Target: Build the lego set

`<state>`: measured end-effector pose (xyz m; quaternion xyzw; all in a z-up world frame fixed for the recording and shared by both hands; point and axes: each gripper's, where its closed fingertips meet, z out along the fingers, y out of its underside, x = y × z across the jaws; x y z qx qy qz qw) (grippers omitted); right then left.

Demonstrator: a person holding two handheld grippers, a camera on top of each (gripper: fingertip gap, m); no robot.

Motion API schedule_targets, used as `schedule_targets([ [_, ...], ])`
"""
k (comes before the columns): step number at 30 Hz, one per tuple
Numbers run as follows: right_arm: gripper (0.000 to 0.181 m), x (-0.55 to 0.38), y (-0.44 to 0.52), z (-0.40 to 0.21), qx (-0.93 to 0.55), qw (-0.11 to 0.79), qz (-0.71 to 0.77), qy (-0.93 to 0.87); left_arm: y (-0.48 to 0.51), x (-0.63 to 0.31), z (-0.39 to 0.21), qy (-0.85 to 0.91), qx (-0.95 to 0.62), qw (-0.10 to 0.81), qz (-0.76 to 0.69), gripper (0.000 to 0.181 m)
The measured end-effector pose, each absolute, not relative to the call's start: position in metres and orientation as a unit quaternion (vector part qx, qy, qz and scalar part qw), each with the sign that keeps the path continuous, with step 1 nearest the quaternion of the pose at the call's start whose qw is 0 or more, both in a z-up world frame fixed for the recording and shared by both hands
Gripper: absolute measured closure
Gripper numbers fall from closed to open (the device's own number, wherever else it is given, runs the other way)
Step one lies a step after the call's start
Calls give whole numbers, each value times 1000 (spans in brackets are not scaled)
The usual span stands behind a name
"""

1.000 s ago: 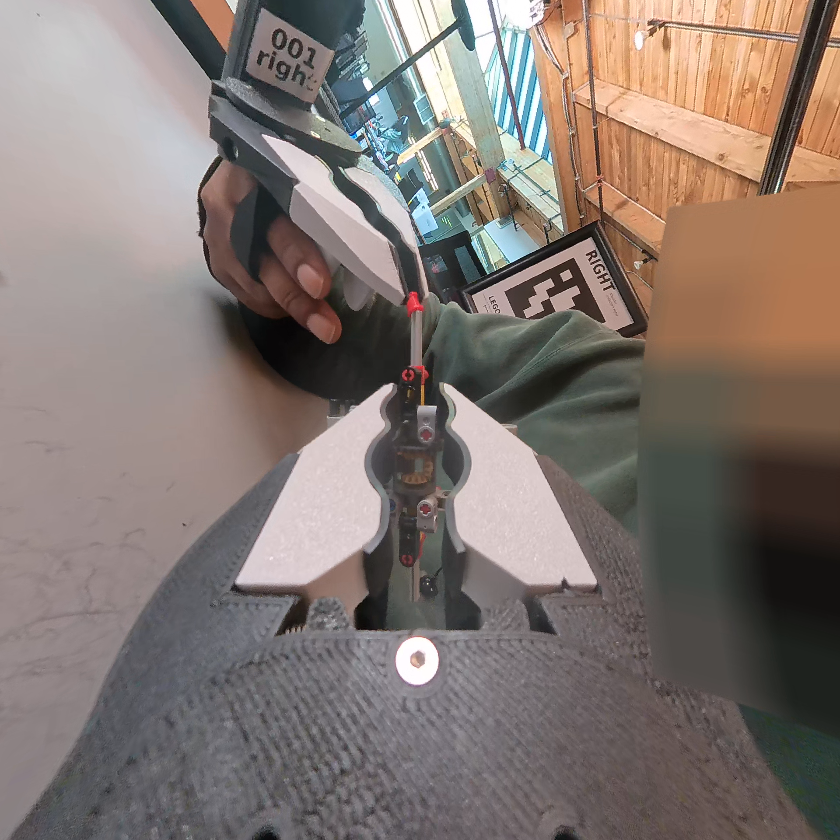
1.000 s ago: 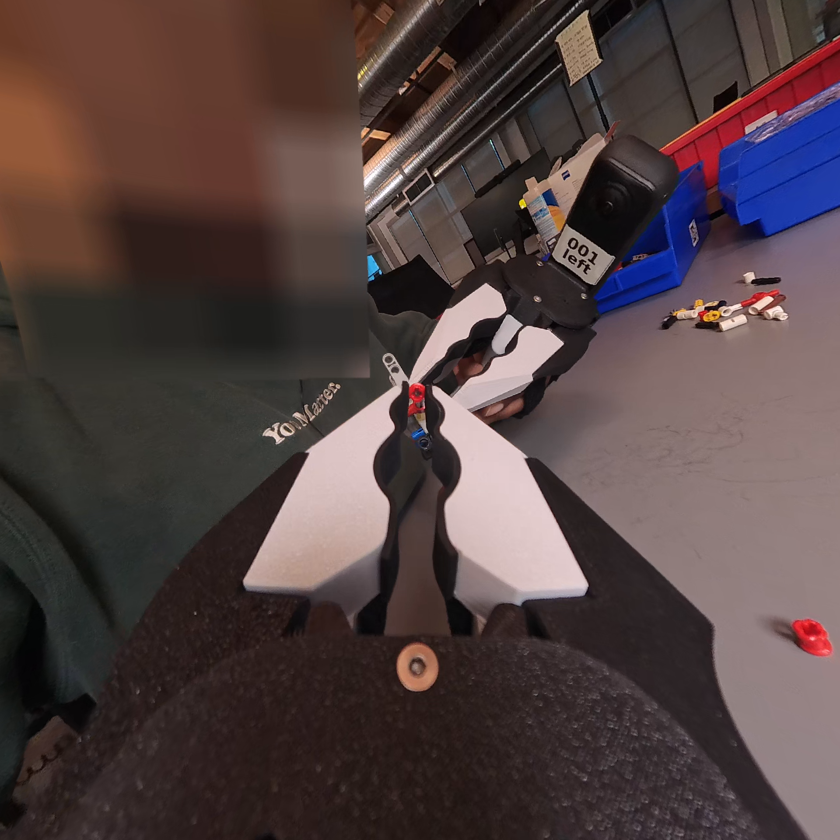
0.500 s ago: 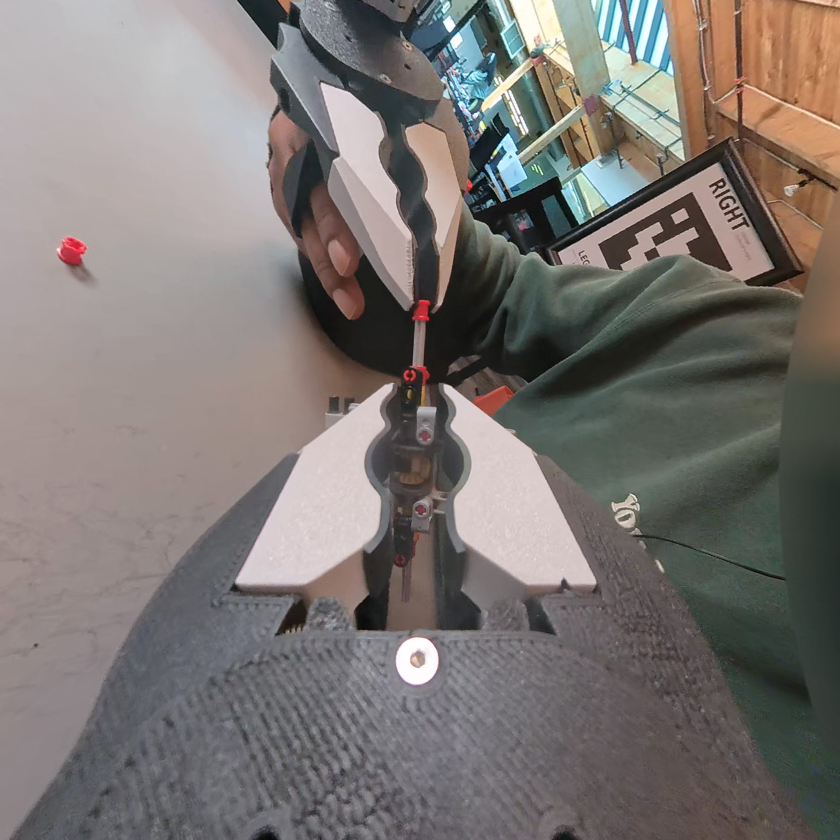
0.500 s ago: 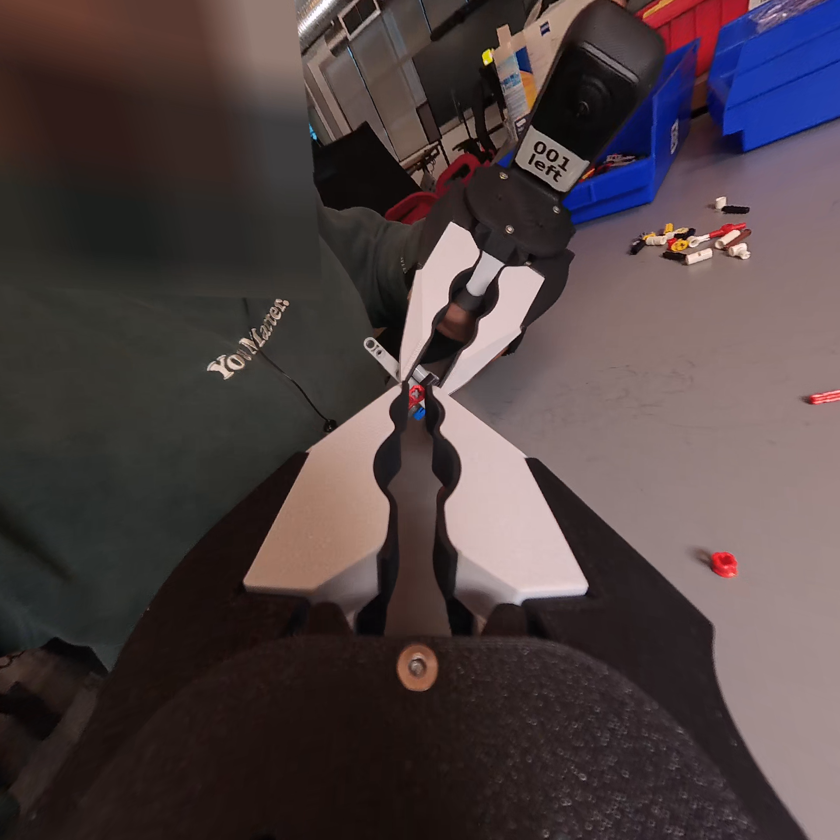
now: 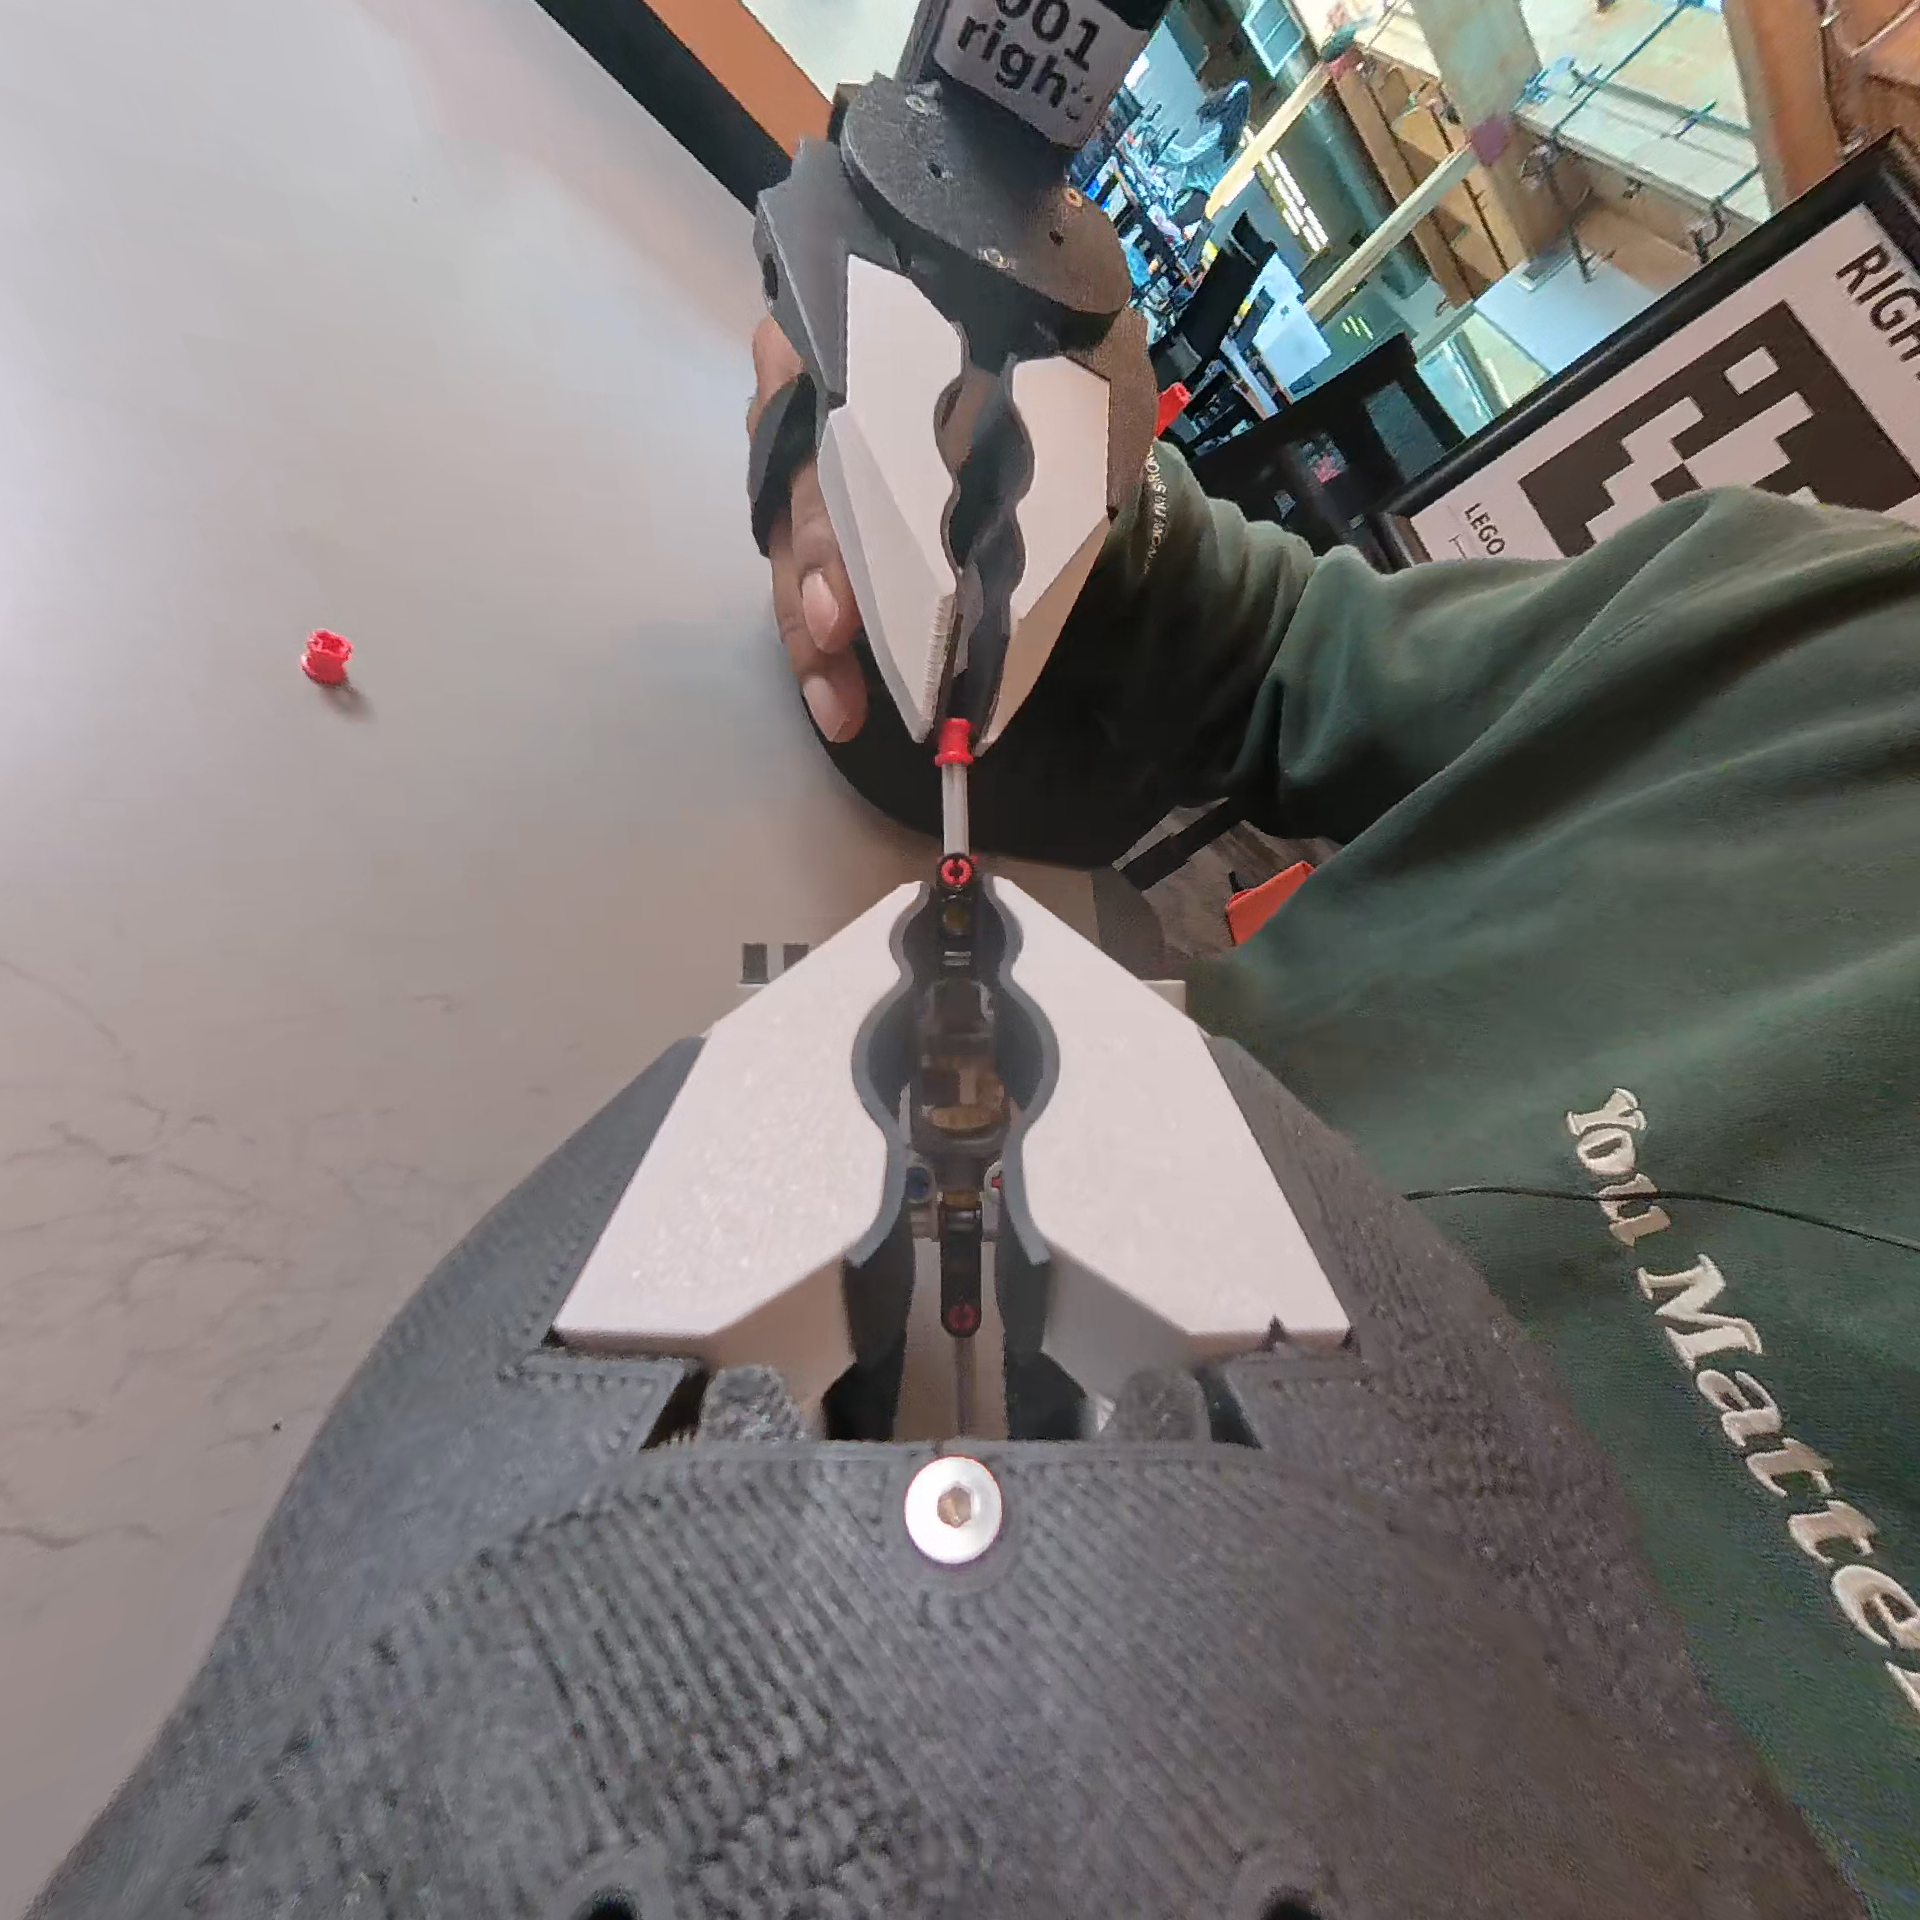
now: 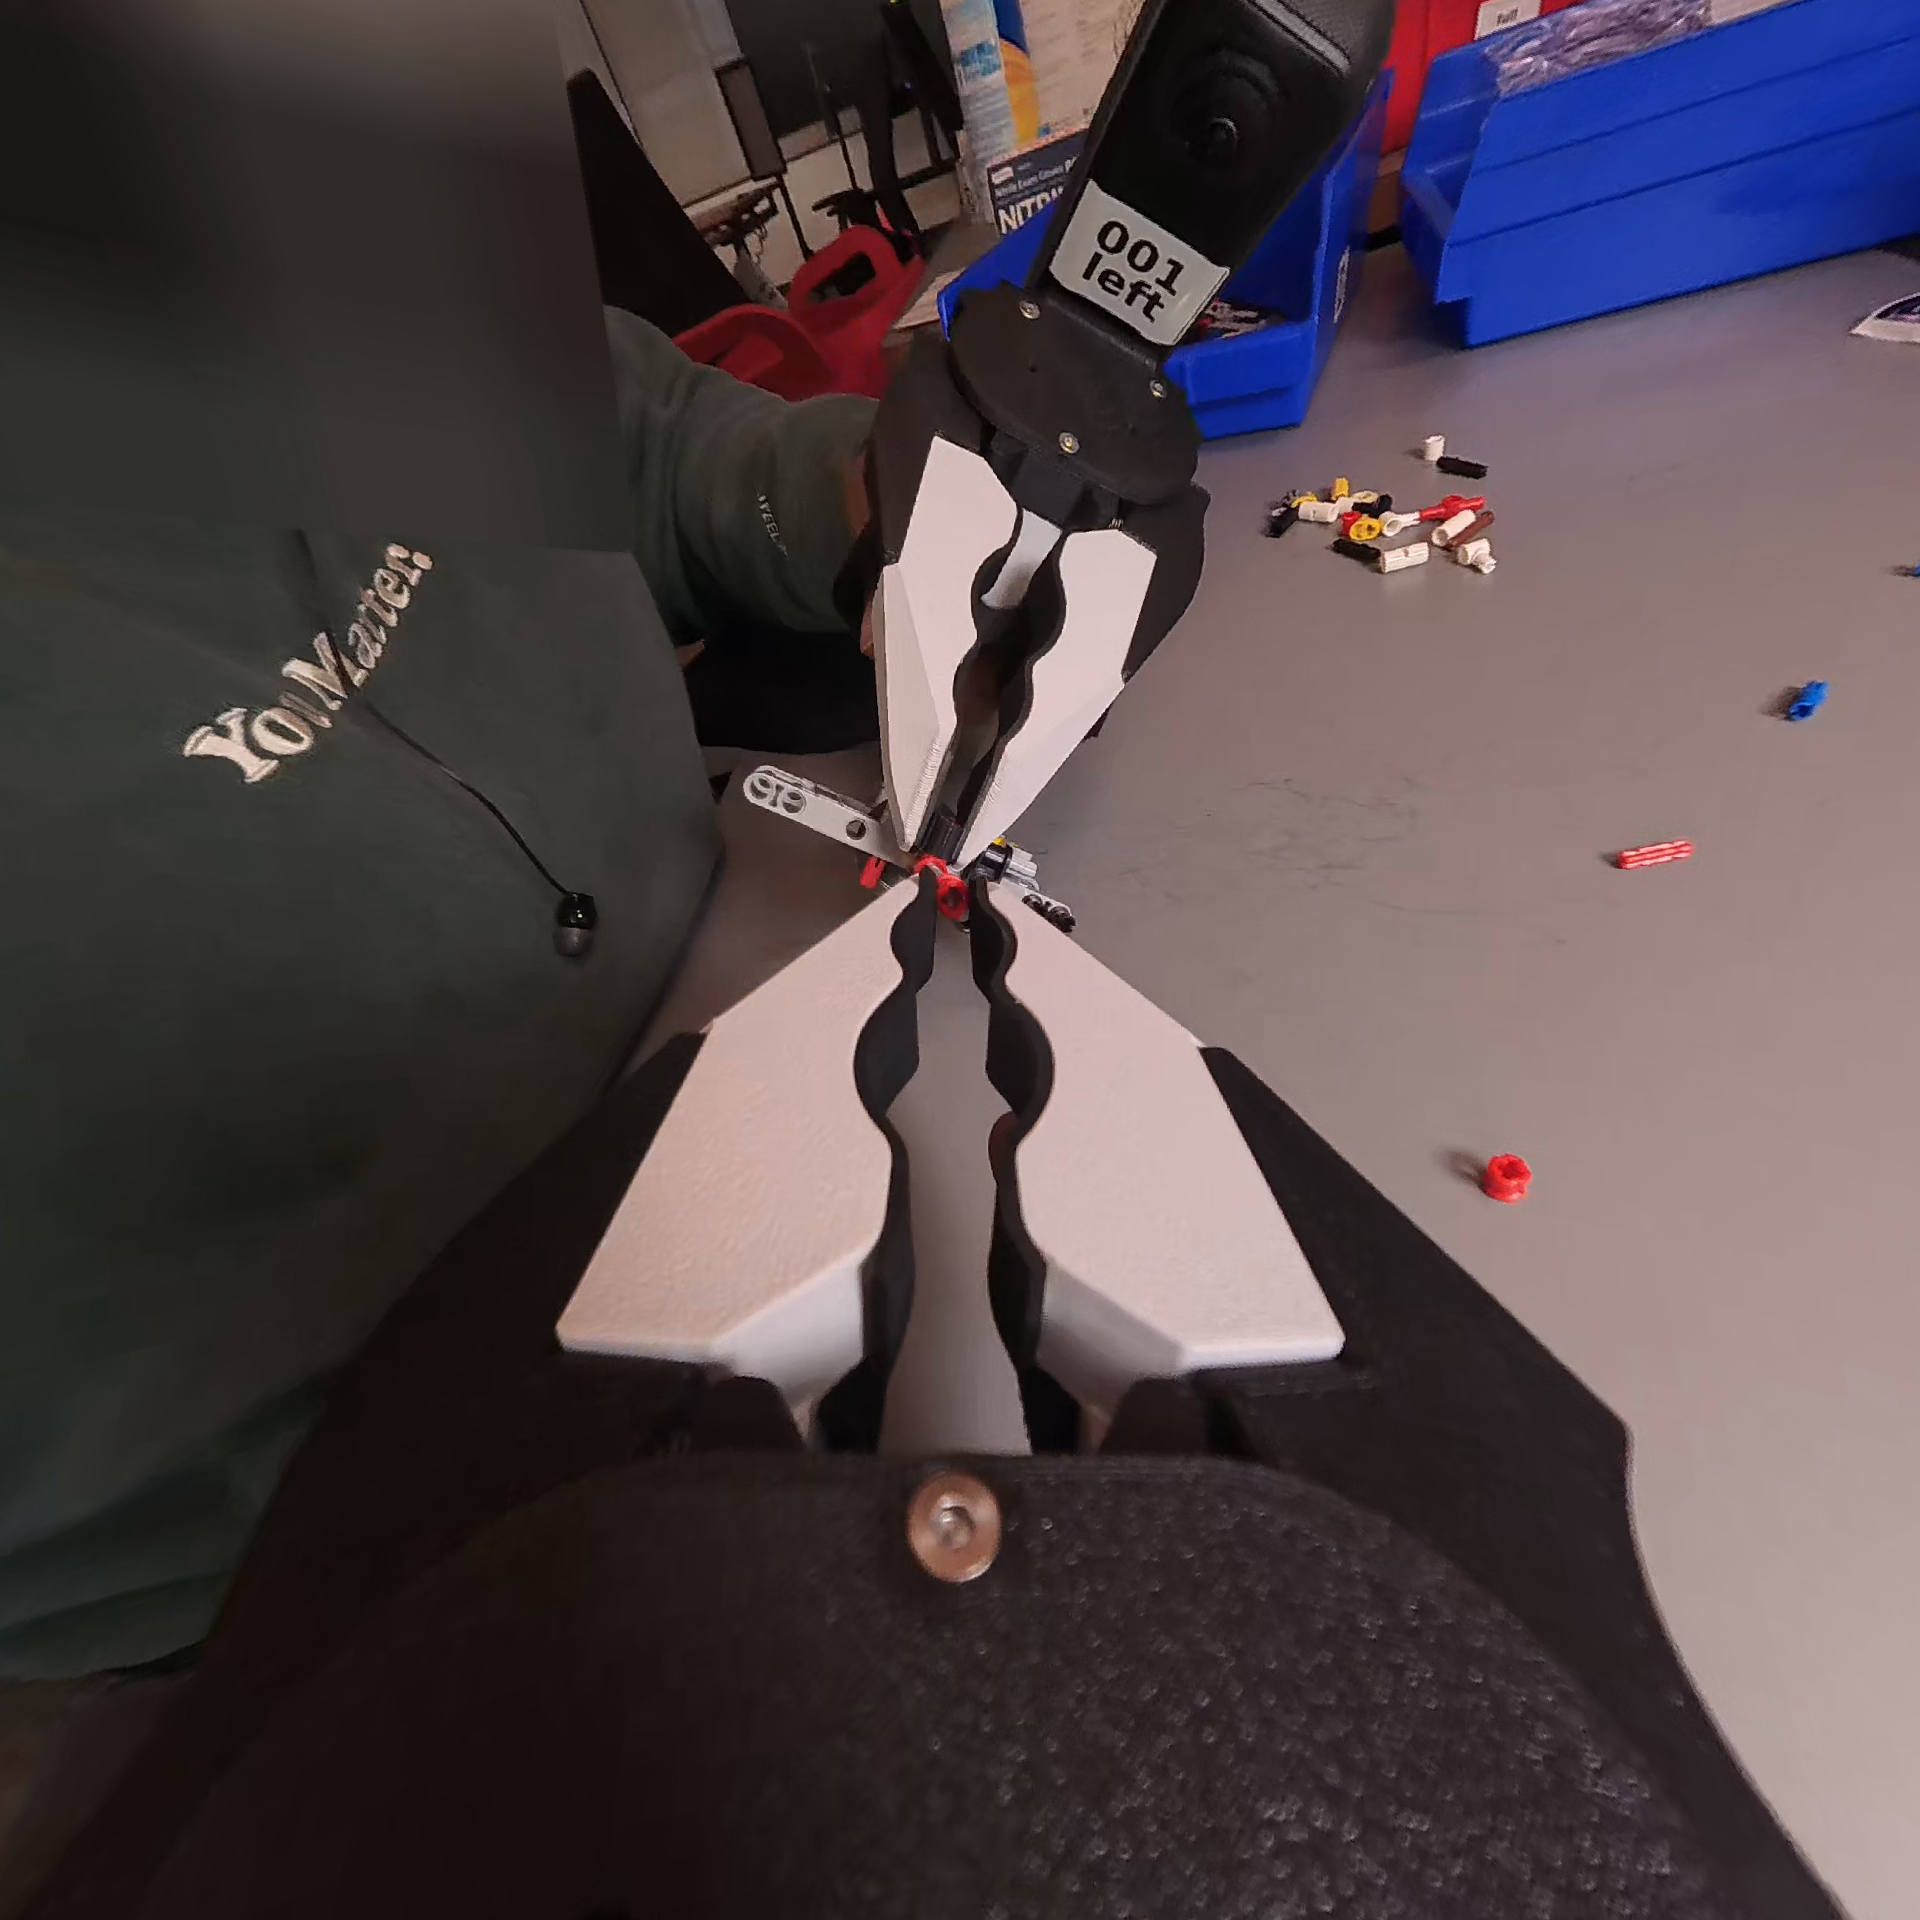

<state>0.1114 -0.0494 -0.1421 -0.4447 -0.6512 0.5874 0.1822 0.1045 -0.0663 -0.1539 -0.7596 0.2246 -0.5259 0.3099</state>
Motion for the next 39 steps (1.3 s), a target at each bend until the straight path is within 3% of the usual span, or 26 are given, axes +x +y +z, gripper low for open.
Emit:
schedule_targets([
  [17, 177, 110, -52, -147, -446, 203, 575, -656, -70, 109, -169, 314, -781, 340, -420, 171],
  [22, 176, 111, -52, -144, -444, 206, 581, -650, -72, 102, -149, 309, -759, 349, -456, 147],
  [27, 177, 112, -51, -144, -443, 205, 585, -648, -59, 79, -133, 265, -749, 379, -476, 148],
  [39, 176, 110, -56, -145, -439, 205, 581, -655, -72, 106, -164, 353, -769, 324, -423, 171],
])
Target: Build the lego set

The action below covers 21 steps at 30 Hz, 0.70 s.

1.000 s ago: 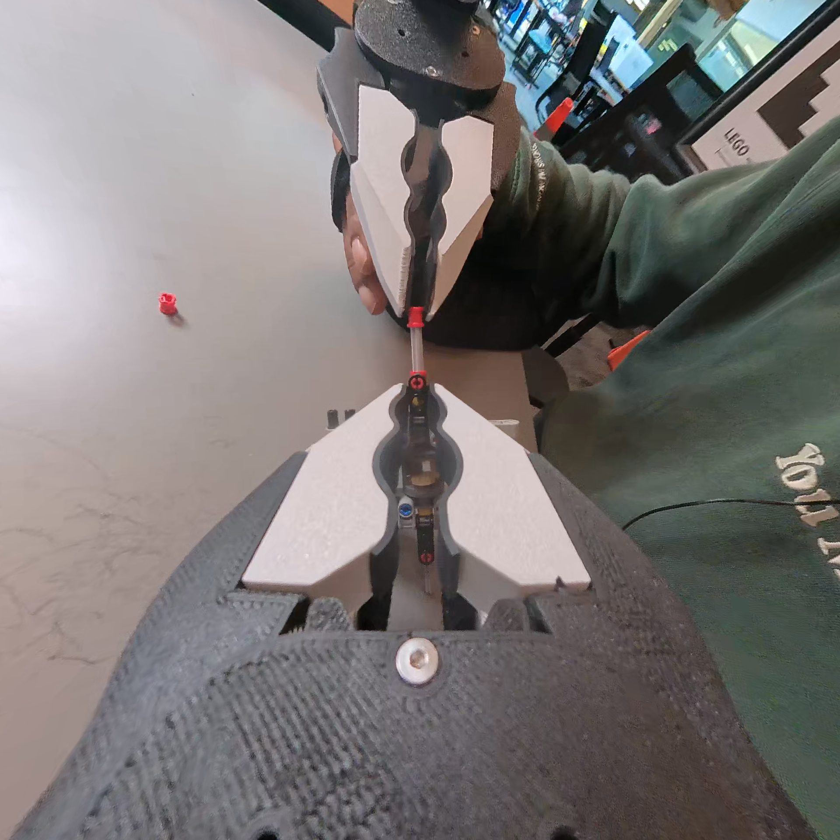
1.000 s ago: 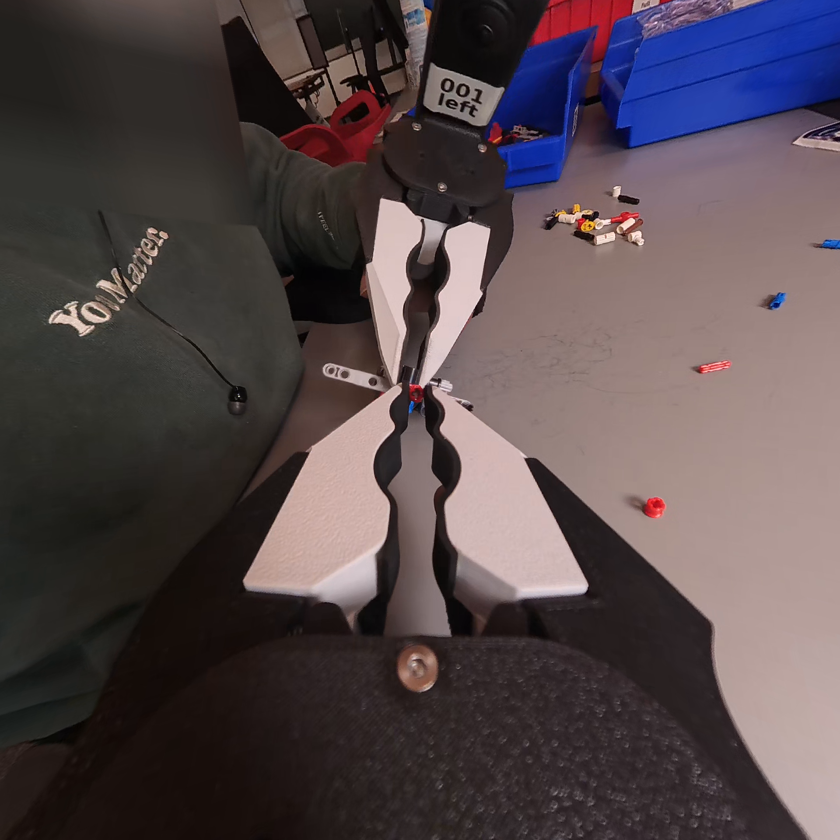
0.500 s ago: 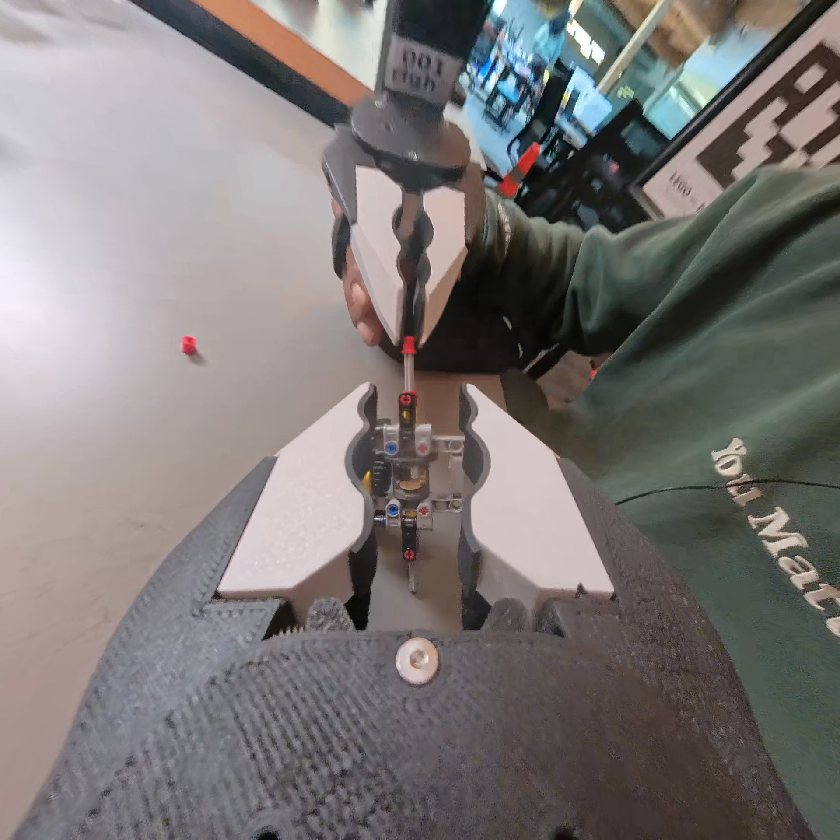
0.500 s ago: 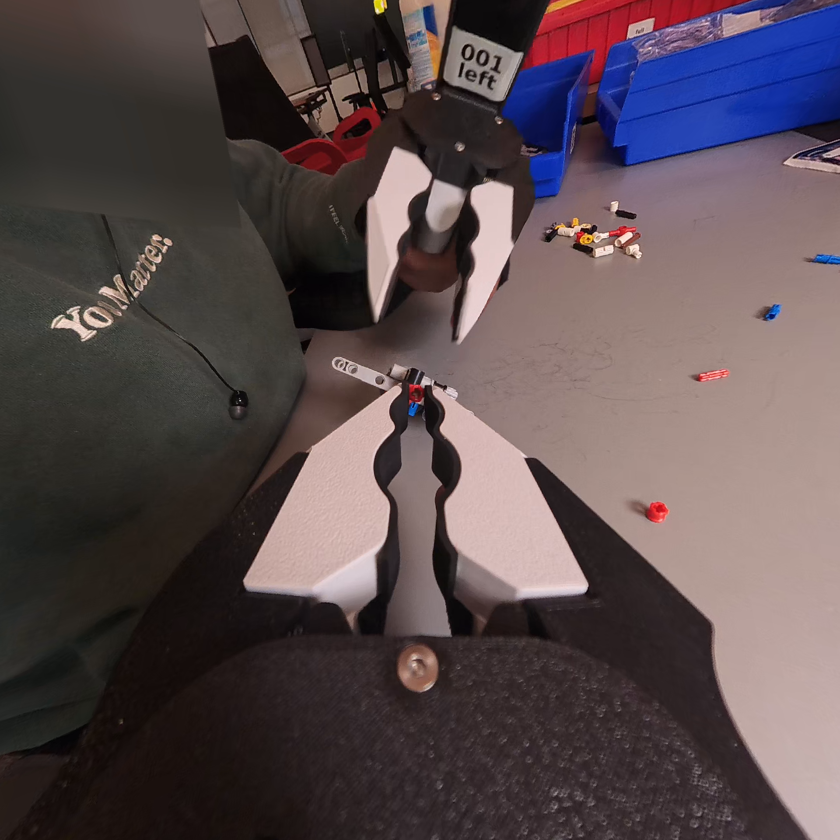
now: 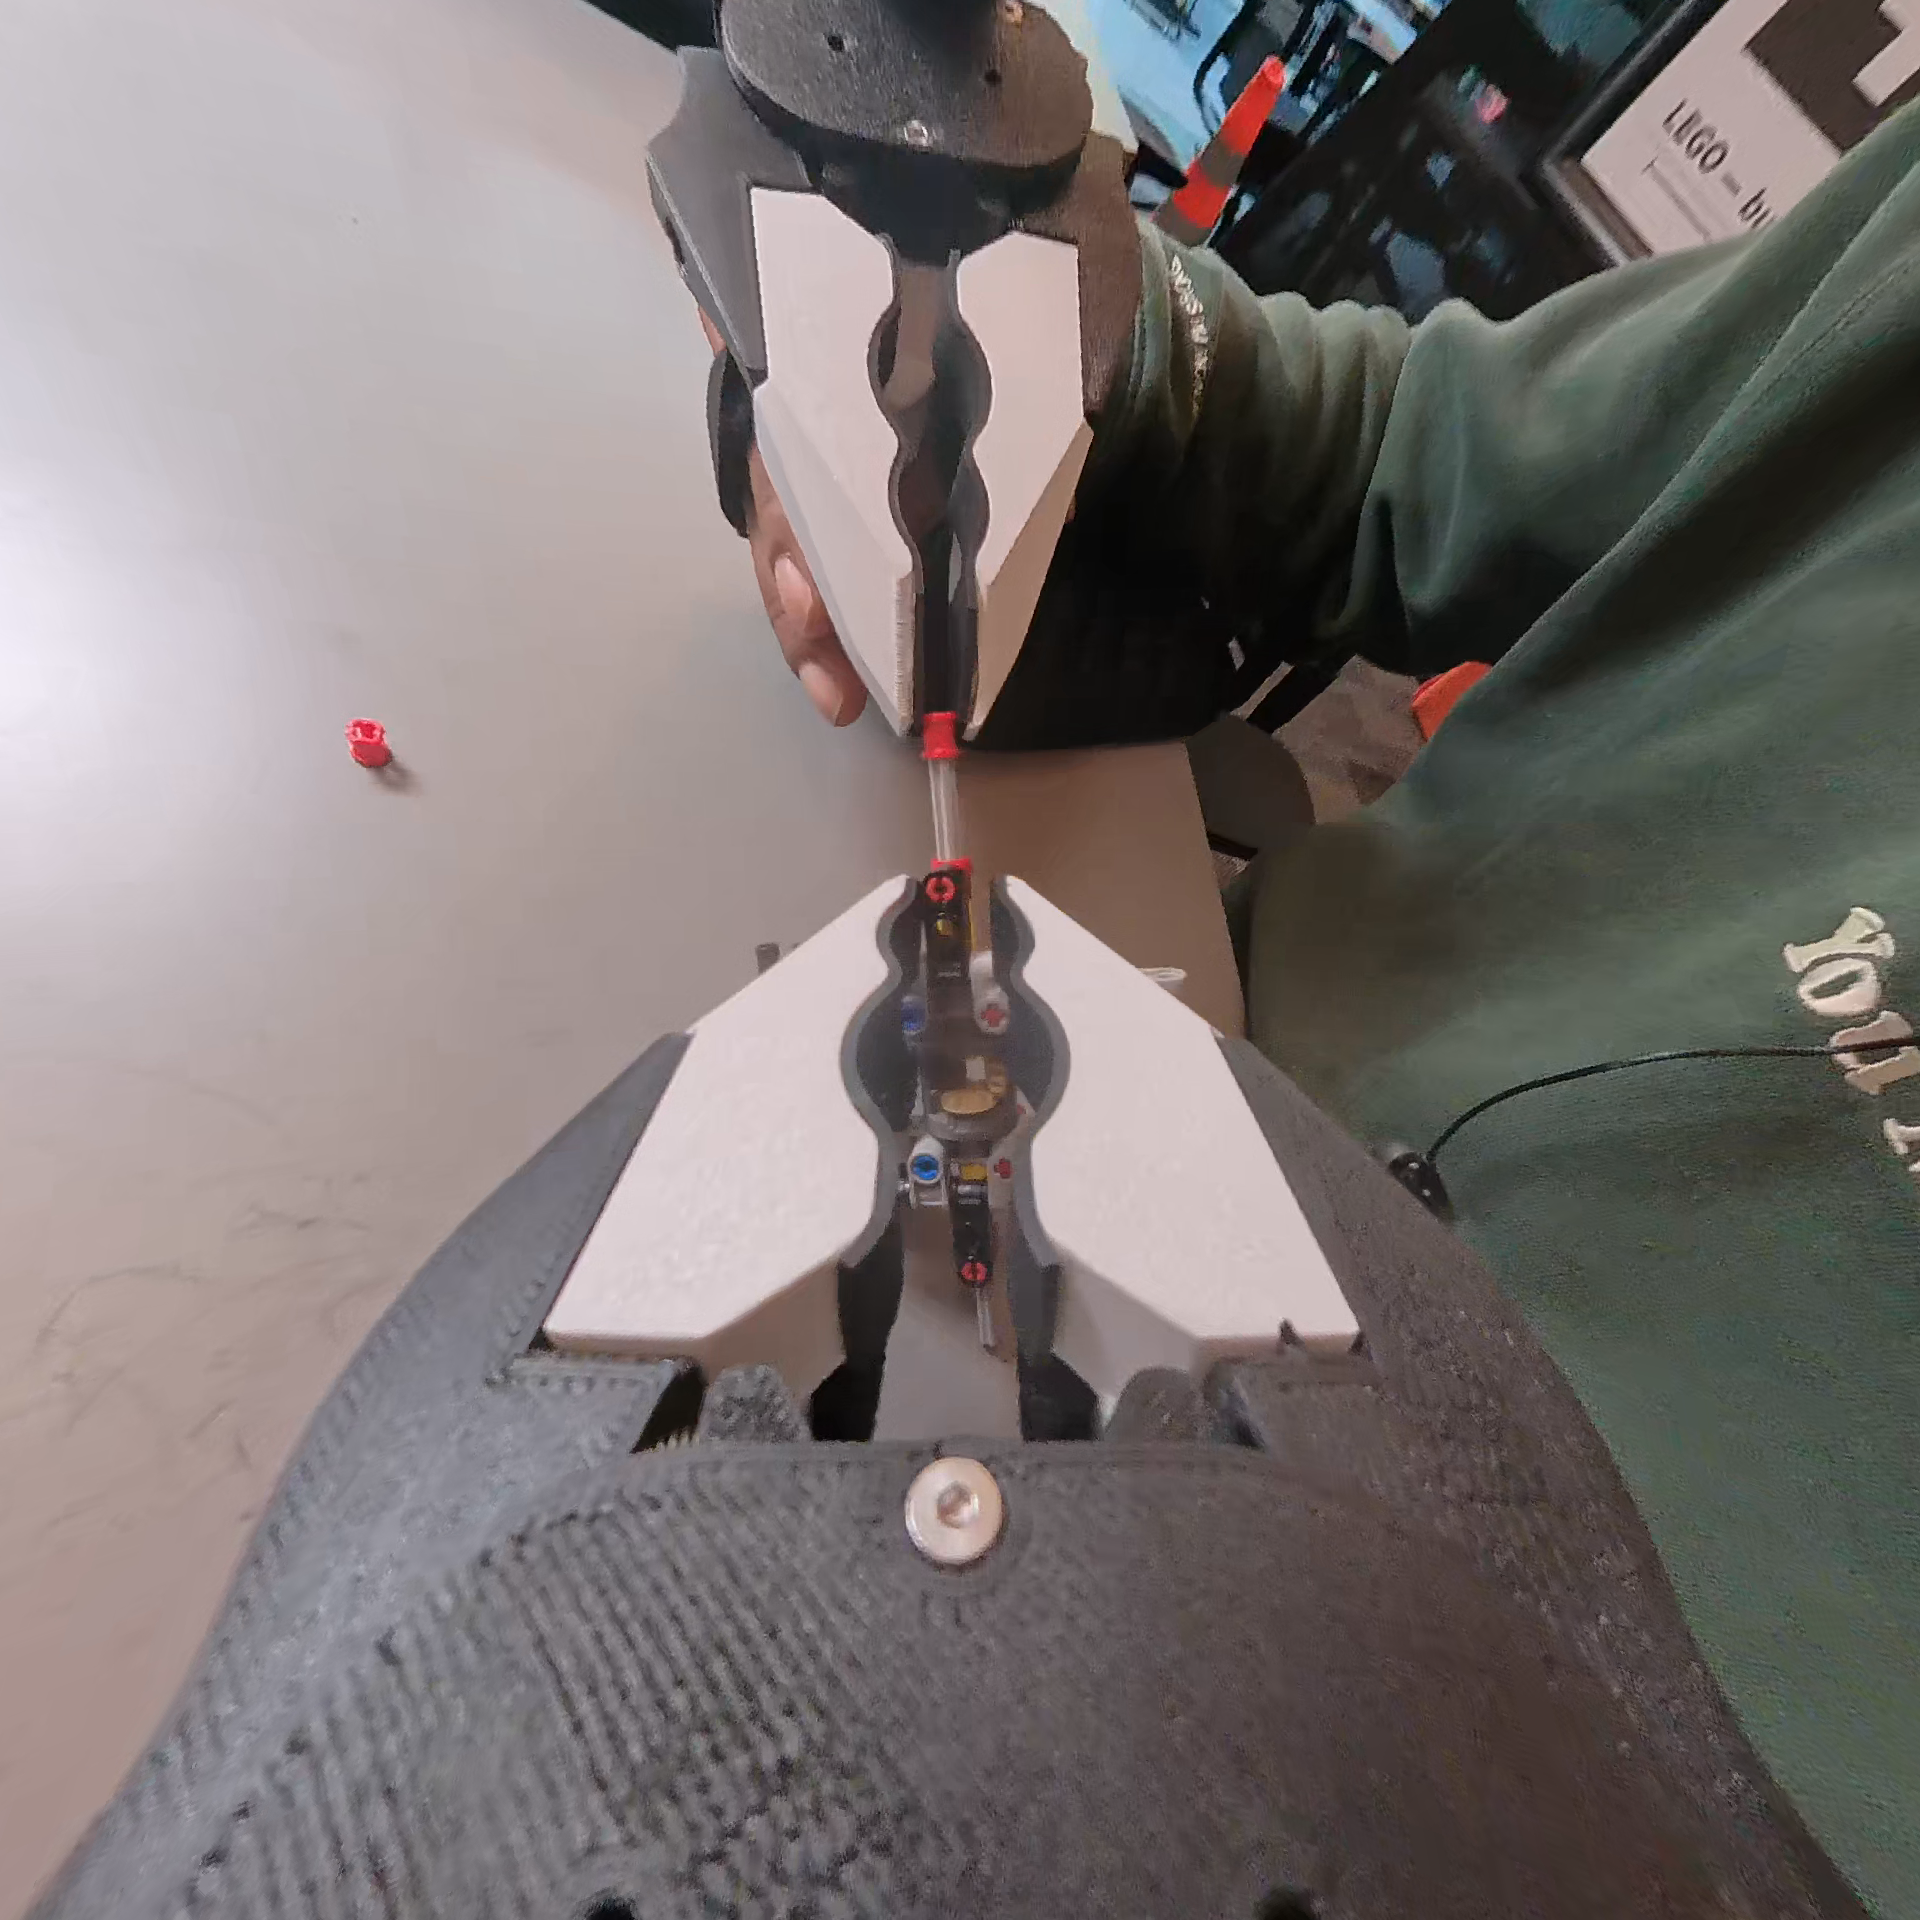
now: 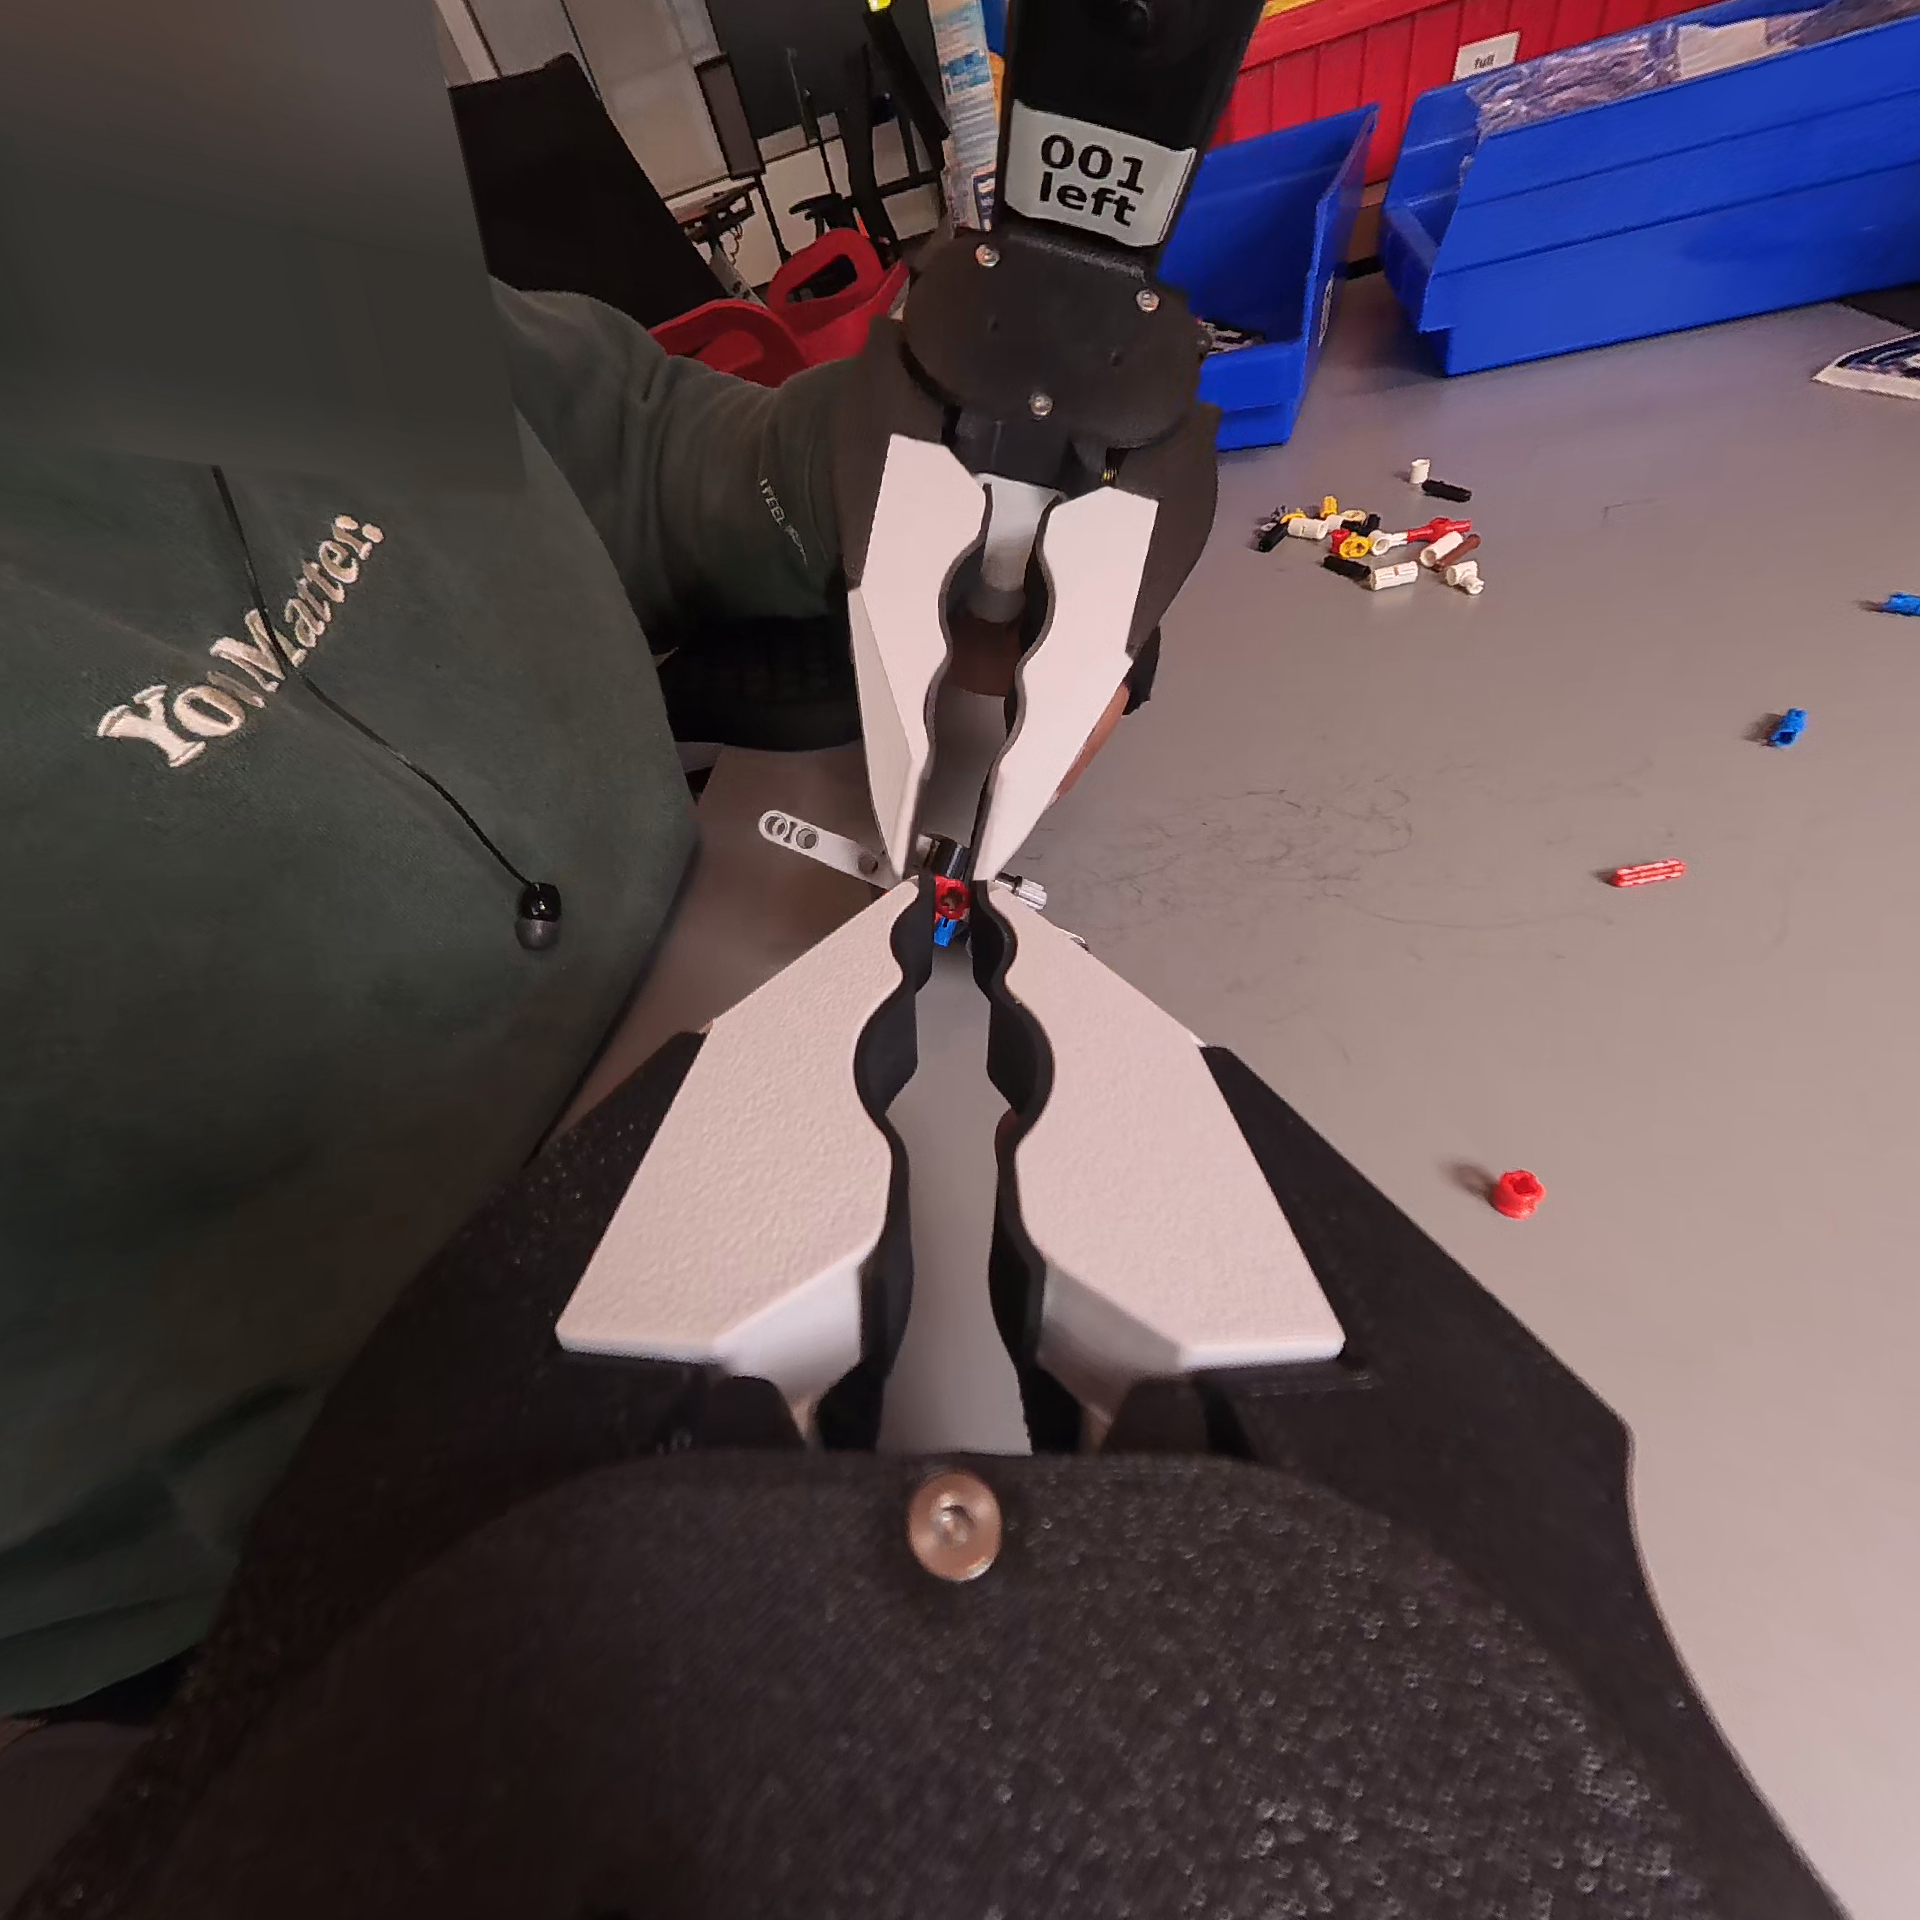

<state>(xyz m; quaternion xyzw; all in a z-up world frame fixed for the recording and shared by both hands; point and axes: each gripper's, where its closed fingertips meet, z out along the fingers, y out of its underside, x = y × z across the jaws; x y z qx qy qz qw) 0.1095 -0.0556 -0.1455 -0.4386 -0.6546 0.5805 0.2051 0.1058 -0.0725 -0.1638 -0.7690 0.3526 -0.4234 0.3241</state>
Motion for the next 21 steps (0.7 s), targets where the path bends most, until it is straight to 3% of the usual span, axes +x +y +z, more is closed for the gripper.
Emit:
schedule_targets([
  [21, 177, 104, -66, -165, -433, 218, 516, -706, -68, 109, -171, 361, -764, 335, -417, 177],
])
